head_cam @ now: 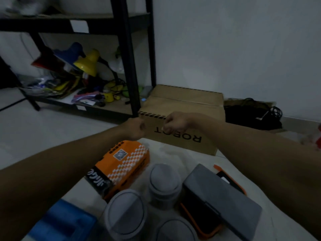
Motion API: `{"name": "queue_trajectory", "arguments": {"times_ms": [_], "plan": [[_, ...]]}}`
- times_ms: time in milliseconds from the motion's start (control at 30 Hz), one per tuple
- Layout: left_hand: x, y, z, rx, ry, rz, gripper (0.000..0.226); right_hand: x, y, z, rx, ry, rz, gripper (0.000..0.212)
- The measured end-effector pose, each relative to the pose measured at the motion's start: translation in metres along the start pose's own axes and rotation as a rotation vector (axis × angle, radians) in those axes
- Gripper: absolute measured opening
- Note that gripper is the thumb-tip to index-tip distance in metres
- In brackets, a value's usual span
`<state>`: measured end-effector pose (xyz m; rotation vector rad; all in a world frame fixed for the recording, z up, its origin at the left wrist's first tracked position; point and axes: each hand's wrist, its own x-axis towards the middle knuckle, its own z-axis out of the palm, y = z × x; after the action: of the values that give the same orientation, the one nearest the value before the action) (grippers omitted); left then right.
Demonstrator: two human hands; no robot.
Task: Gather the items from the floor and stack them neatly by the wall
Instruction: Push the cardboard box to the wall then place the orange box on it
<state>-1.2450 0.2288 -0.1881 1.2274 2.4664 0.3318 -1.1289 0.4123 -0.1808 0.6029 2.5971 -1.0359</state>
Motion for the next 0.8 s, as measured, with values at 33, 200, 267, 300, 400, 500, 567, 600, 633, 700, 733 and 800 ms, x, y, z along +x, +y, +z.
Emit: {"name": "queue_trajectory", "arguments": {"times_ms": [33, 200, 267, 300, 400, 500, 567, 600, 633, 700, 733, 800], "plan": [[-0.004, -0.007, -0.004, -0.012, 0.009, -0.021, 0.030, 0.008, -0.008, 0.007, -0.035, -0.002, -0.014, 0.023], [-0.024, -0.053, -0.006, -0.059, 0.003, -0.190, 0.045, 0.045, -0.042, 0.046, -0.154, -0.063, -0.021, 0.037], [-0.034, -0.075, -0.001, -0.033, -0.052, -0.287, 0.060, 0.055, -0.052, 0.063, -0.263, -0.074, -0.053, 0.056], [-0.040, -0.087, 0.003, -0.004, -0.099, -0.346, 0.069, 0.060, -0.056, 0.073, -0.307, -0.092, -0.059, 0.070], [-0.057, -0.123, 0.018, 0.119, -0.209, -0.551, 0.095, 0.070, -0.063, 0.103, -0.332, -0.185, -0.090, 0.092], [-0.072, -0.146, 0.026, 0.071, -0.288, -0.669, 0.093, 0.077, -0.069, 0.125, -0.389, -0.232, -0.132, 0.104], [-0.079, -0.153, 0.031, -0.052, -0.402, -0.690, 0.078, 0.084, -0.072, 0.135, -0.441, -0.260, -0.110, 0.110], [-0.080, -0.156, 0.035, -0.142, -0.463, -0.748, 0.083, 0.087, -0.071, 0.140, -0.458, -0.267, -0.092, 0.113], [-0.081, -0.159, 0.039, -0.269, -0.486, -0.830, 0.093, 0.092, -0.069, 0.146, -0.461, -0.268, -0.071, 0.117], [-0.081, -0.164, 0.047, -0.429, -0.404, -0.900, 0.108, 0.098, -0.066, 0.153, -0.434, -0.261, -0.034, 0.123], [-0.079, -0.167, 0.051, -0.463, -0.337, -0.910, 0.114, 0.097, -0.065, 0.154, -0.413, -0.259, -0.023, 0.123], [-0.077, -0.169, 0.055, -0.488, -0.208, -0.878, 0.125, 0.097, -0.062, 0.157, -0.371, -0.244, -0.004, 0.122]]}}
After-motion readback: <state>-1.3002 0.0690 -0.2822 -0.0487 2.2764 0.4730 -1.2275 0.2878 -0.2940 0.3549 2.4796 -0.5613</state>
